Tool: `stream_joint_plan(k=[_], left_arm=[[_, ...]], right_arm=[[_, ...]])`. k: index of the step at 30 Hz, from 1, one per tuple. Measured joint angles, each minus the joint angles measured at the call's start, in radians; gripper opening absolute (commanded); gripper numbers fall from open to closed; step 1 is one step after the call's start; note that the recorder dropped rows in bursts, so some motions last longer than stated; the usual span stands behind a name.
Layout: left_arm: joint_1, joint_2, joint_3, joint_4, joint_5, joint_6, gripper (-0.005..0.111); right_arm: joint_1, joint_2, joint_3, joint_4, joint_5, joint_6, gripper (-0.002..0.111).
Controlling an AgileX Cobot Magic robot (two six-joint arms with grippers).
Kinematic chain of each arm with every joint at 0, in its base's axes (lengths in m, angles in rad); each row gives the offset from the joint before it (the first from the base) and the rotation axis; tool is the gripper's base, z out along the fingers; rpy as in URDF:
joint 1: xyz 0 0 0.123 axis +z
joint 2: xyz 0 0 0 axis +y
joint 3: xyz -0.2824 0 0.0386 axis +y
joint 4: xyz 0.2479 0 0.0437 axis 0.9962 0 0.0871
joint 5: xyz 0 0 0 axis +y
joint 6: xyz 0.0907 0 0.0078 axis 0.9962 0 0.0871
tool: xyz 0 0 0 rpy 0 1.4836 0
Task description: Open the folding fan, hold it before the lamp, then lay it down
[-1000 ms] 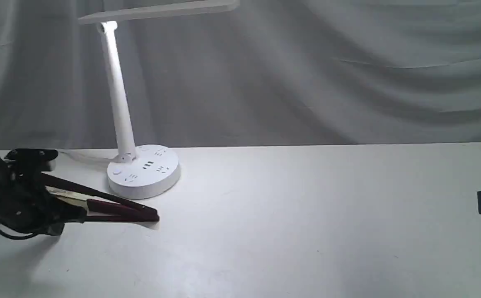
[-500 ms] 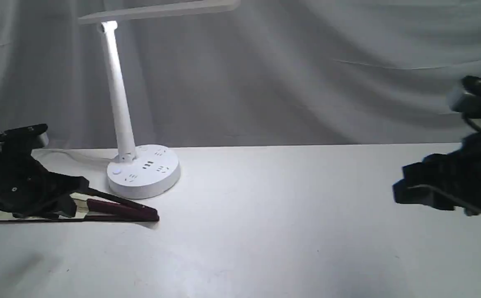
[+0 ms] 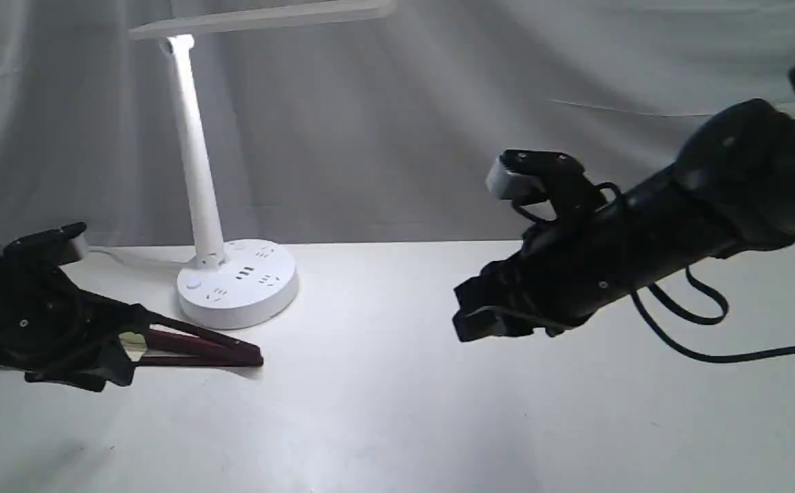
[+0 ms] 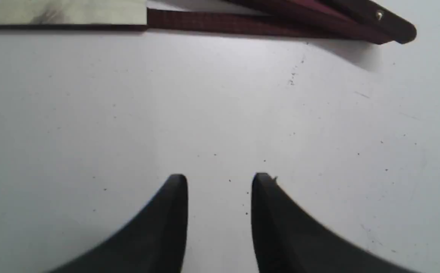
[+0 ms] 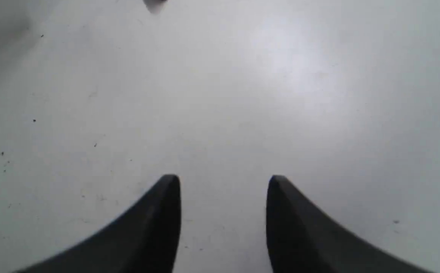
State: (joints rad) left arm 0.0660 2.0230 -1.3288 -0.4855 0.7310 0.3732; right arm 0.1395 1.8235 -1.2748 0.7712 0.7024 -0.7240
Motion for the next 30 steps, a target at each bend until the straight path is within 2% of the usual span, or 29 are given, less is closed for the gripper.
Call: stream_joint_plan(k=[4, 9, 13, 15, 19, 25, 30], left_arm=[[-0.020, 0.000, 0.000, 0.044, -0.068, -0.061, 0.029], [-0.019, 0.004, 0.000, 0.141, -0.273, -0.345, 0.029], [-0.006, 0.035, -0.020, 0.201, -0.383, -0.419, 0.029], [-0.006, 0.063, -0.049, 0.225, -0.377, -0.441, 0.029], [0.000, 0.140, -0.165, 0.239, -0.255, -0.584, 0.032], [0.004, 0.222, -0.302, 0.302, -0.076, -0.682, 0.060], [0.010, 0.226, -0.336, 0.365, -0.081, -0.833, 0.060]], right_arm=[[0.011, 0.081, -0.096, 0.000, 0.118, 0.000, 0.037], [0.011, 0.103, -0.130, -0.004, 0.190, 0.000, 0.037], [0.011, 0.103, -0.130, -0.016, 0.204, 0.008, 0.037], [0.011, 0.103, -0.130, -0.018, 0.204, 0.016, 0.037], [0.011, 0.103, -0.130, -0.027, 0.209, 0.027, 0.037], [0.011, 0.103, -0.130, -0.054, 0.229, 0.041, 0.037], [0.011, 0.103, -0.130, -0.070, 0.238, 0.046, 0.037]])
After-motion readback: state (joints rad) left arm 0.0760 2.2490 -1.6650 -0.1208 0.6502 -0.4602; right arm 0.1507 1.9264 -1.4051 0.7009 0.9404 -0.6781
